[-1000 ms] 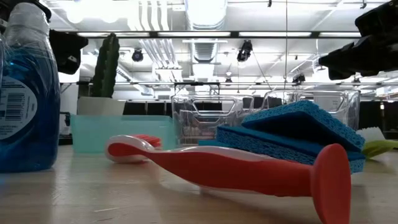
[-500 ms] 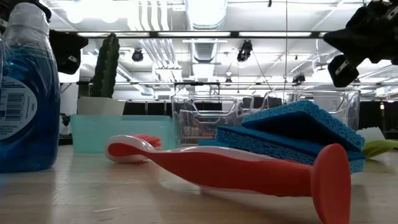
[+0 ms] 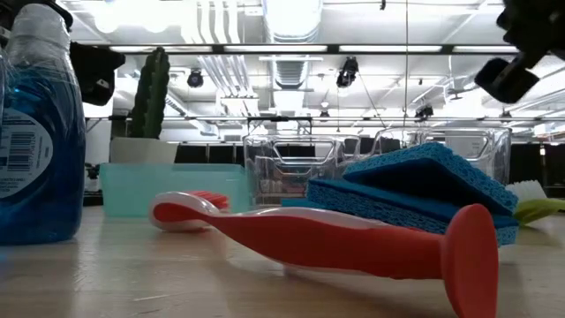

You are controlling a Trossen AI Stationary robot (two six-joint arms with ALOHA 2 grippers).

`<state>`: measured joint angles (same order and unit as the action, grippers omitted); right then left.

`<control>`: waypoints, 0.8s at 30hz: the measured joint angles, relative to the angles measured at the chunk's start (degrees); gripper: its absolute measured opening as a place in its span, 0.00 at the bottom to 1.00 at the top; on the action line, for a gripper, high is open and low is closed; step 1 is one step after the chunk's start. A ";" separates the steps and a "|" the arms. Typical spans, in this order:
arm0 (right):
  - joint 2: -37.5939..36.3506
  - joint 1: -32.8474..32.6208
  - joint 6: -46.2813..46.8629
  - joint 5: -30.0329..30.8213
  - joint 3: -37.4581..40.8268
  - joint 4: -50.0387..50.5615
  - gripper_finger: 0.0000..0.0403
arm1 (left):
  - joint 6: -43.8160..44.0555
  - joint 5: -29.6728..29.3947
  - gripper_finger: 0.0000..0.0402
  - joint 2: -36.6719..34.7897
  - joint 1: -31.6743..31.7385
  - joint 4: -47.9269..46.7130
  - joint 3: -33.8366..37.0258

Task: Pick & Place Kitchen Sink Supplies
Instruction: Put the green dish brush into the right transparent bin

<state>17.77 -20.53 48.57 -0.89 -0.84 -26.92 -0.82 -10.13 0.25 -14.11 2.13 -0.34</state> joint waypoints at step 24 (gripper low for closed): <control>40.20 -22.18 39.96 8.10 -43.55 72.69 0.34 | 0.00 0.00 0.01 0.00 0.00 0.00 0.00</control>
<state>57.97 -42.71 88.54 7.21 -44.39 45.77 -0.82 -10.13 0.25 -14.11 2.13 -0.34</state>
